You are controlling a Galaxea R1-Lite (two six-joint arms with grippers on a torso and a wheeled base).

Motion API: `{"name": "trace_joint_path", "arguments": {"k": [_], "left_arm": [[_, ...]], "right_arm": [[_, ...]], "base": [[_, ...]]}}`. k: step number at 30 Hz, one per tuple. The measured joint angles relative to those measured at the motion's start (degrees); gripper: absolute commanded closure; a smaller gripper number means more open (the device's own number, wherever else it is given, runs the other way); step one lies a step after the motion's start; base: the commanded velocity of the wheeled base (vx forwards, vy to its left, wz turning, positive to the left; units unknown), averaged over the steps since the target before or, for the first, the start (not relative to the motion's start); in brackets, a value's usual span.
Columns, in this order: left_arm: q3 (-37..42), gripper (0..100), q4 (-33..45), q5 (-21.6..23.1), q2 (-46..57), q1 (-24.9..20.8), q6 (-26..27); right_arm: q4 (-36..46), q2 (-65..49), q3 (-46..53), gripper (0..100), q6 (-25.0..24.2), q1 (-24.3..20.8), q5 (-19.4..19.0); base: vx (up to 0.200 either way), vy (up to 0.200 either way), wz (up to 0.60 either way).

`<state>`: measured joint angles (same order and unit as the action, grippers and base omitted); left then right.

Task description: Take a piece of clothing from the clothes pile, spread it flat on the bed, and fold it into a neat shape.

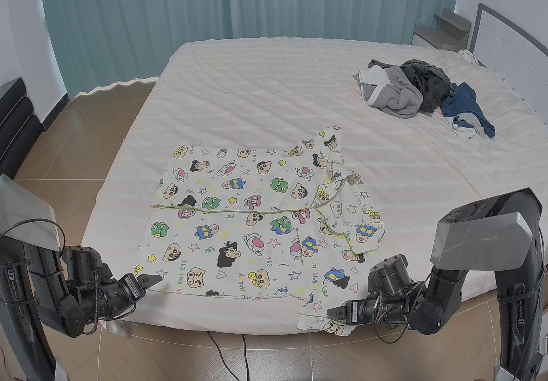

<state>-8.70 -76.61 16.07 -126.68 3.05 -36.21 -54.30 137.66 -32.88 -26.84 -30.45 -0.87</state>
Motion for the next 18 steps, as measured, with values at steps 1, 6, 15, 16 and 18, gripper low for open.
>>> {"name": "trace_joint_path", "arguments": {"k": [1,6,15,16,18], "left_arm": [[0.1,0,0.0,0.0,0.2,0.0,0.0],[-0.6,0,-0.1,-0.4,-0.4,-0.2,0.1],[-4.0,0,-0.4,-3.7,-4.3,-0.5,0.0],[-4.5,0,-0.4,-4.0,-4.6,-0.6,0.0],[-5.4,0,-0.4,-4.4,-5.0,-0.6,-0.1]], "right_arm": [[0.0,0.0,0.0,0,0.0,0.0,0.0],[-0.8,0.3,0.0,0,-0.1,-0.2,0.1],[-3.1,1.0,0.5,0,-0.1,-0.4,0.1],[-3.1,1.1,0.5,0,-0.1,-0.4,0.1],[-3.1,1.1,0.6,0,-0.1,-0.4,0.1]], "base": [[0.000,0.000,0.00],[0.000,0.000,0.00],[0.000,0.000,0.00],[0.000,0.000,0.00],[0.000,0.000,0.00]]}}
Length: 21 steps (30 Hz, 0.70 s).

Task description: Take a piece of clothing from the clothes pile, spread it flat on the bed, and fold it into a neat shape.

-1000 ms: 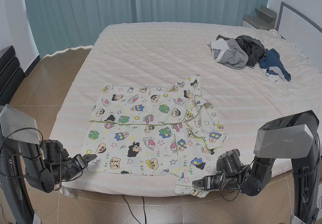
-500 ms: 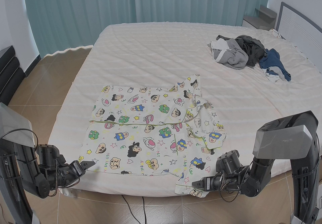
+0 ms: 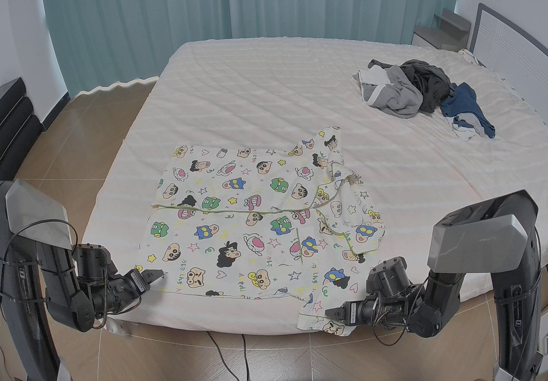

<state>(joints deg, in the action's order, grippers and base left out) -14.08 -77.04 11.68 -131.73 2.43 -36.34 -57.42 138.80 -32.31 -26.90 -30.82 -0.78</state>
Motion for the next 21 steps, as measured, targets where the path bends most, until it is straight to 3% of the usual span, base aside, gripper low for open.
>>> {"name": "trace_joint_path", "arguments": {"k": [7,8,21], "left_arm": [[-2.9,0,0.0,-0.5,-0.9,-0.5,-3.0],[-3.0,100,0.0,-0.6,-0.9,-0.5,-3.0],[-4.7,100,0.1,-3.0,-2.0,-2.0,-3.1]], "right_arm": [[-0.5,0.3,0.0,0,-0.1,0.0,0.0],[-0.6,0.3,0.0,0,-0.1,-0.1,0.0],[-4.1,1.3,0.9,0,0.0,0.0,0.0]], "base": [[0.000,0.000,0.00],[0.000,0.000,0.00],[0.000,0.000,0.00]]}}
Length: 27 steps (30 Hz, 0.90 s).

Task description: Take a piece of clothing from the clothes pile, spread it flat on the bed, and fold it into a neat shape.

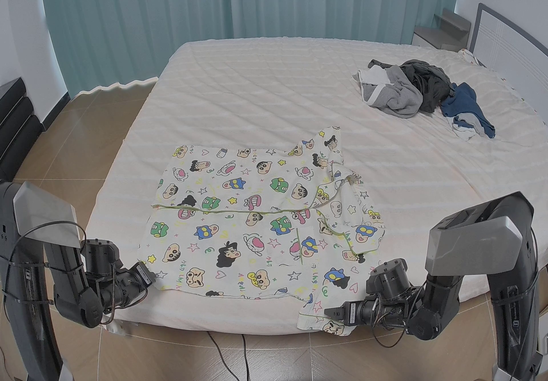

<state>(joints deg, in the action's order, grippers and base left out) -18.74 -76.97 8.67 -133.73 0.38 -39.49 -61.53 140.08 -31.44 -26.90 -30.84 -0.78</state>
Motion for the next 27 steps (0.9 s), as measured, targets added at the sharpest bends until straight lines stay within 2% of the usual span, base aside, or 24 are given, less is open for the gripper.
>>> {"name": "trace_joint_path", "arguments": {"k": [6,7,18,22,27], "left_arm": [[0.5,100,0.0,-1.5,-0.2,-0.1,0.0],[0.7,100,0.0,-1.5,-0.2,-0.1,0.0],[1.8,100,0.0,-1.6,-0.2,0.0,0.4],[1.9,100,0.0,-1.5,-0.1,0.0,0.6],[2.4,100,0.0,-1.5,-0.1,0.0,2.4]], "right_arm": [[0.0,0.1,0.0,0,0.0,0.0,0.0],[0.0,0.1,0.0,100,0.0,0.0,0.0],[-2.4,0.9,0.0,100,0.0,0.0,0.4],[-2.2,0.8,0.1,100,0.4,0.1,2.7],[-1.5,-0.2,1.5,100,0.7,0.2,3.0]], "base": [[0.000,0.000,0.00],[0.000,0.000,0.00],[0.000,0.000,0.00],[0.000,0.000,0.00],[0.000,0.000,0.00]]}}
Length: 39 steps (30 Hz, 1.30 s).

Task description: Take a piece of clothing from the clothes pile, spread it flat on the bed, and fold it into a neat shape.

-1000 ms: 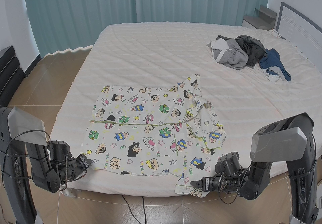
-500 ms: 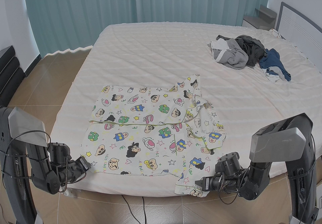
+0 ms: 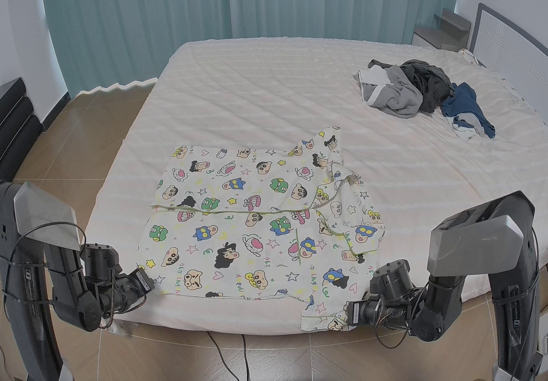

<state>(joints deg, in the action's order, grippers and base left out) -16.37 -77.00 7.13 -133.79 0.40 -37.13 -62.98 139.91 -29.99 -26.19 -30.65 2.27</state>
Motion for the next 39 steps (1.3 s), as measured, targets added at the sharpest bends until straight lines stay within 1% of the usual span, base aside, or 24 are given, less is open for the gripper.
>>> {"name": "trace_joint_path", "arguments": {"k": [6,11,15,24,25,36,39], "left_arm": [[2.4,100,-0.1,0.1,0.5,0.0,2.0],[4.5,100,-2.4,0.1,0.9,0.1,2.2],[6.2,100,-5.6,0.1,1.0,0.2,2.5],[6.9,100,-6.0,0.1,0.8,0.3,2.6],[6.9,100,-6.1,0.1,0.7,0.3,2.6],[6.7,100,-6.2,0.1,0.0,0.5,2.5],[6.6,100,-6.3,0.1,-0.2,0.5,2.5]], "right_arm": [[5.2,-2.7,1.8,100,0.2,-0.1,-0.4],[10.0,-5.8,2.7,100,0.2,-0.3,-2.1],[10.5,-7.3,3.0,100,0.1,-0.5,-2.7],[10.7,-7.4,2.3,100,-0.1,-0.5,-2.2],[10.8,-7.4,2.2,0,0.0,-0.5,-2.2],[10.6,-5.5,0.3,0,0.2,-0.7,-2.1],[10.6,-4.6,-0.5,0,1.1,-1.3,-1.9]], "base": [[0.000,0.000,0.00],[0.000,0.000,0.00],[0.000,0.000,0.00],[0.000,0.000,0.00],[0.000,0.000,0.00],[0.000,0.000,0.00],[0.000,0.000,0.00]]}}
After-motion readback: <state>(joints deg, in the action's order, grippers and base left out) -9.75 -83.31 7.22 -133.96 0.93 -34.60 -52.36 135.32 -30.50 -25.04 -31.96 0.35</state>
